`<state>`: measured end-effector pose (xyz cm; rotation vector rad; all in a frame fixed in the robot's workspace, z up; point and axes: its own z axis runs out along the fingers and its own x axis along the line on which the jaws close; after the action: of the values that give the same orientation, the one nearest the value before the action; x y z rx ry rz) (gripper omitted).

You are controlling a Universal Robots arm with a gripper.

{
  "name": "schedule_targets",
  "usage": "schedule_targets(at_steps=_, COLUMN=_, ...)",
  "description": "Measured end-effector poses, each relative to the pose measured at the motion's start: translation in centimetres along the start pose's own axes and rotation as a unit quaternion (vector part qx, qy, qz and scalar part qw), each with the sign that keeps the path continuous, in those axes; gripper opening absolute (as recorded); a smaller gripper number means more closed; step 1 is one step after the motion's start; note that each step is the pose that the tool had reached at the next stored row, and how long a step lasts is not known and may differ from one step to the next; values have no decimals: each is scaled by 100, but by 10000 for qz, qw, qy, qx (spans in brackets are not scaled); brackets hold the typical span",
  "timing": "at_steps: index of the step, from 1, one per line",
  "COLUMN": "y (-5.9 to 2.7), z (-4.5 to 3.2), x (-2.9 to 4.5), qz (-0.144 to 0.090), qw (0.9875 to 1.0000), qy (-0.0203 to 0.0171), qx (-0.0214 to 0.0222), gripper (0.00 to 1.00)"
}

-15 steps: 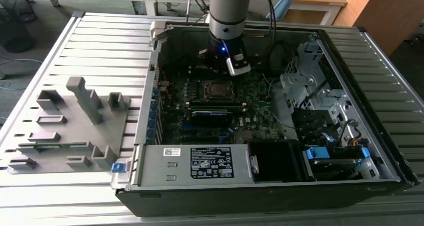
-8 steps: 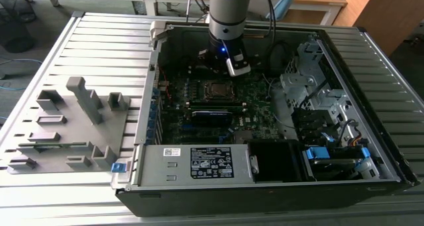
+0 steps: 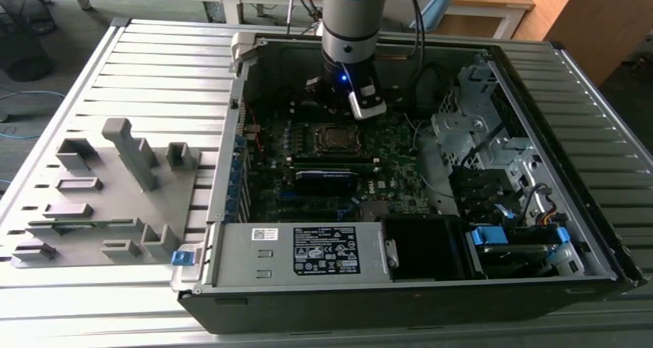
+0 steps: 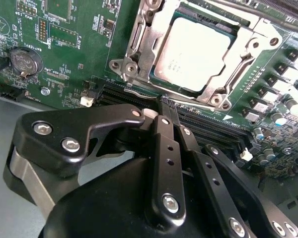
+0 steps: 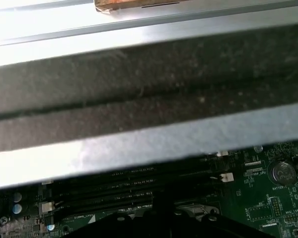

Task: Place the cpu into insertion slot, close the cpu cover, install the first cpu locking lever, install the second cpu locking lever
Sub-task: 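Install the first cpu locking lever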

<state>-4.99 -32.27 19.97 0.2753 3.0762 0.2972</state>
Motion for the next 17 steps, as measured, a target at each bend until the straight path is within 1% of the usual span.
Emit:
schedule_targets(at_steps=3, y=-18, z=-3, x=-3, qz=0, qw=10000, qy=-1, qx=0, gripper=10)
schedule_targets(at_steps=9, y=-19, z=-2, x=-3, qz=2, qw=10000, qy=-4, qx=-4, gripper=10)
schedule_targets(at_steps=17, y=19, z=6, x=4, qz=73, qw=10000, qy=-18, qx=-3, gripper=10)
